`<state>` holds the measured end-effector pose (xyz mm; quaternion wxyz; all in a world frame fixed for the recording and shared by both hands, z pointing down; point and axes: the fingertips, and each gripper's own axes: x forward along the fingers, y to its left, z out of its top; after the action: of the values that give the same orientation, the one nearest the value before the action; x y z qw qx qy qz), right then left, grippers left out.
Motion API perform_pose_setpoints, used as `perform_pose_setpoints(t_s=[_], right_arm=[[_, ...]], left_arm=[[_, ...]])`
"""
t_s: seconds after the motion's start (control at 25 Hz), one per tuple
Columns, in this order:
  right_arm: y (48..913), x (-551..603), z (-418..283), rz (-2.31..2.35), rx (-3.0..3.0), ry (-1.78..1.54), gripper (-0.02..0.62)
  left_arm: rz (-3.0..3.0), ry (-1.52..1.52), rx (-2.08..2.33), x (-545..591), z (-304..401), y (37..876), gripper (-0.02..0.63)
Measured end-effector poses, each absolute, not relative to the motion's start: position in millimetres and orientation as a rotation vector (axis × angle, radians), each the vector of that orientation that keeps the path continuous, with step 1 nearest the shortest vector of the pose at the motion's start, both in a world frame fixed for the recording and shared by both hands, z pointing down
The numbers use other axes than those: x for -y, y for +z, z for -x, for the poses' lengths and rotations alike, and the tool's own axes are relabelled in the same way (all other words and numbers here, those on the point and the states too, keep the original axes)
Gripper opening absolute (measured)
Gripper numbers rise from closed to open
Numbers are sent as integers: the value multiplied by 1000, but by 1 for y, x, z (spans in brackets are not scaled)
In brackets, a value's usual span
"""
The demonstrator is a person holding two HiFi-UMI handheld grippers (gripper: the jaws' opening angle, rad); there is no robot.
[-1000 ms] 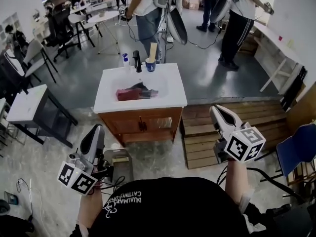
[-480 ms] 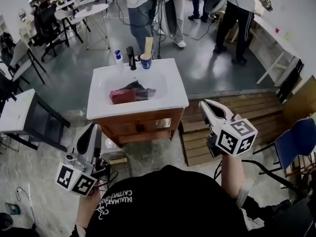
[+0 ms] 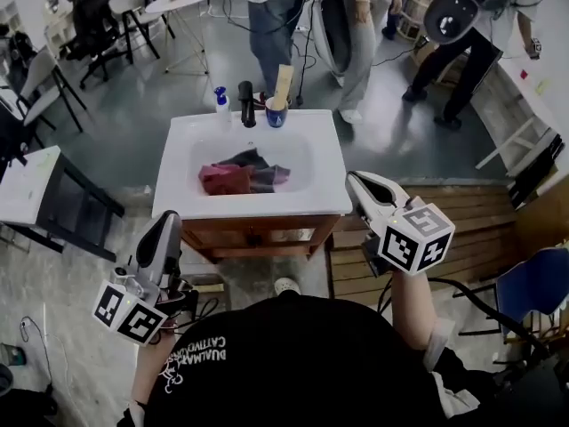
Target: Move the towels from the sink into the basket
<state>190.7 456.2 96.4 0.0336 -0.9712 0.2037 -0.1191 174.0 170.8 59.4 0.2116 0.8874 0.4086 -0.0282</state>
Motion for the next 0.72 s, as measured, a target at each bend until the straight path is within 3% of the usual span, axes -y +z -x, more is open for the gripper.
perform_pose_setpoints(t_s=[0.36,0.72], right_arm=[[132,-462,-308,2885,-806,-497,3],[204,-409,-404,2701,-1194,-709,3]], left_arm=[[-2533,-29,-1005,-187,-256,78,0],[-2623,77,-673,-159,-295,120,0]])
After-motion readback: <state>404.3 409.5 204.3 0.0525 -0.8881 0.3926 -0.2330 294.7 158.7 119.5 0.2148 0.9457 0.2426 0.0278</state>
